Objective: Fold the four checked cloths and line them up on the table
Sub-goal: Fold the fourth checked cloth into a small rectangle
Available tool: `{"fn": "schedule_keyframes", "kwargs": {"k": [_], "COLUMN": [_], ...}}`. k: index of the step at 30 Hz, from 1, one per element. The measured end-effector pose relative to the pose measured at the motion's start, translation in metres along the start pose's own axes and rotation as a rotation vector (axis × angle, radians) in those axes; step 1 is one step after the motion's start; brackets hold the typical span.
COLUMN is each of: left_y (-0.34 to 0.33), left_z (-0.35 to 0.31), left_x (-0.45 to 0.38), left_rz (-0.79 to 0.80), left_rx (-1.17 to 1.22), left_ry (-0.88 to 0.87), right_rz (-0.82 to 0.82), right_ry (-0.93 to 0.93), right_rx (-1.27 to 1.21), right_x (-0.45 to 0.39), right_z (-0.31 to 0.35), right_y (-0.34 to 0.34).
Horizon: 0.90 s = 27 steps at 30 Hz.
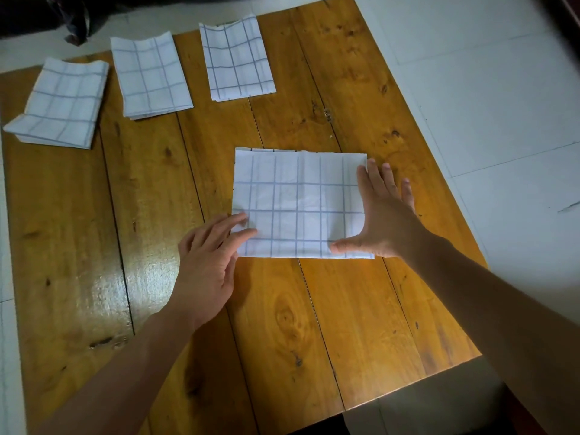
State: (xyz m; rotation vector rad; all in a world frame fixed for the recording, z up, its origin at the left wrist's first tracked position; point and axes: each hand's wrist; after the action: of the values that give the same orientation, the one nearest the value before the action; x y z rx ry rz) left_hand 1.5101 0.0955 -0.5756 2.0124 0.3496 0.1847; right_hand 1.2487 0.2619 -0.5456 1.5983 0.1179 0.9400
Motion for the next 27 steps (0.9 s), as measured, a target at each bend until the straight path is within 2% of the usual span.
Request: {"fn": "schedule_keyframes", "kwargs": {"k": [5,6,10,18,23,27], "left_y": [0.004,0.005,0.011,0.026,0.021,0.018], "left_z": [-0.002,-0.003,-0.007,-0.020,-0.027,-0.028], "left_x": [-0.003,-0.003,-0.008,-0.039,-0.050,-0.049], "left_rz": [0.021,0.028,0.066,0.326,0.339,0.249], "left_rx": [-0.022,-0.034,-0.074,-0.219,-0.345,-0.310], "left_ry": [-0.002,-0.003,-0.009,-0.166,-0.190,-0.194], "right_rz": [-0.214,-0.203,0.014,-0.026,-0.052,-0.063], "right_ry": [0.191,0.228,0.276,0.214,0.196,0.195], "right_rx": [0.017,-0.010,-0.192,-0.233,-0.214,-0.218], "right_x": [0.038,0.045,0.059,0.056,0.055,0.055], "right_z": [0.012,0.016,0.025,0.032,0.034,0.034], "right_y": [-0.011,-0.014,-0.023,-0.023,-0.020,-0.023]}}
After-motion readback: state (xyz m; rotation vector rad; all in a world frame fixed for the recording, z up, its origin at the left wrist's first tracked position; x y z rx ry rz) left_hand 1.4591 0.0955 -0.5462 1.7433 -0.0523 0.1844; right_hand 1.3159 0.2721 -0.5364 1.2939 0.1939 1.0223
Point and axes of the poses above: each hand's wrist, its own x-axis away from the middle knuckle, its own y-axis out of the back of the hand, z = x × y, and after that the axes turned 10 degrees about -y, right-handed
